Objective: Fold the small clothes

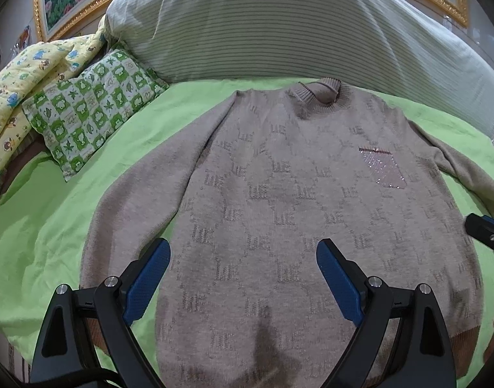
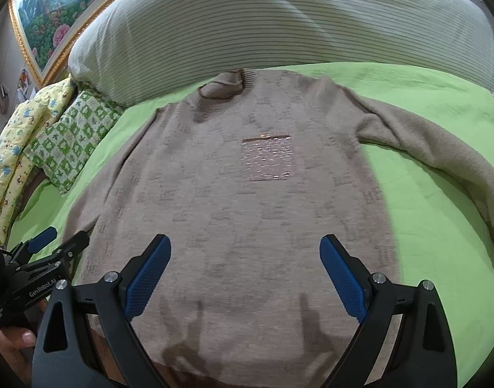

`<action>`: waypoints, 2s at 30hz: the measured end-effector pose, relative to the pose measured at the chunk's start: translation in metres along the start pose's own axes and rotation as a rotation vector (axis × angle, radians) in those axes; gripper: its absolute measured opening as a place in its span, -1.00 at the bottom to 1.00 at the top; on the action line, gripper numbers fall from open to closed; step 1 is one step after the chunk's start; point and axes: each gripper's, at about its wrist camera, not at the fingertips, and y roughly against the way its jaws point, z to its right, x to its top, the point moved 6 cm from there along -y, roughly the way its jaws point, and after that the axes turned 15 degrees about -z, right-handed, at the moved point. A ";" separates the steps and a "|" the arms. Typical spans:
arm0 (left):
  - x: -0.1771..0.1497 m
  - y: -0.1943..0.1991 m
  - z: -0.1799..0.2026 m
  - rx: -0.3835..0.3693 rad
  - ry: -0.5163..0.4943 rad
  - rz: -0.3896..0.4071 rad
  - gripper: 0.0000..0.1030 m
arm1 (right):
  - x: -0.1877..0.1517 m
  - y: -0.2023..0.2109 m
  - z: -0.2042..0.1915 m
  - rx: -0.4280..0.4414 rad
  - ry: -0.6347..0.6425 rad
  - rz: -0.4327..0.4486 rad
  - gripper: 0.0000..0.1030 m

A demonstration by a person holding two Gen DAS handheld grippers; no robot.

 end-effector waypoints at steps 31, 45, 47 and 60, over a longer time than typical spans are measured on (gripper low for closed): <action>0.099 -0.106 0.024 -0.013 0.057 -0.175 0.80 | 0.057 0.050 0.173 0.196 -0.293 -0.098 -0.87; 0.091 -0.079 0.013 -0.164 0.191 -0.208 0.80 | 0.174 -0.023 -0.089 0.731 -0.078 -0.089 0.33; 0.095 -0.086 0.015 -0.202 0.206 -0.217 0.80 | 0.158 -0.031 -0.073 0.693 -0.091 -0.100 0.33; 0.171 -0.183 0.049 -0.575 0.547 -0.384 0.80 | 0.141 -0.052 0.105 0.423 -0.387 -0.003 0.32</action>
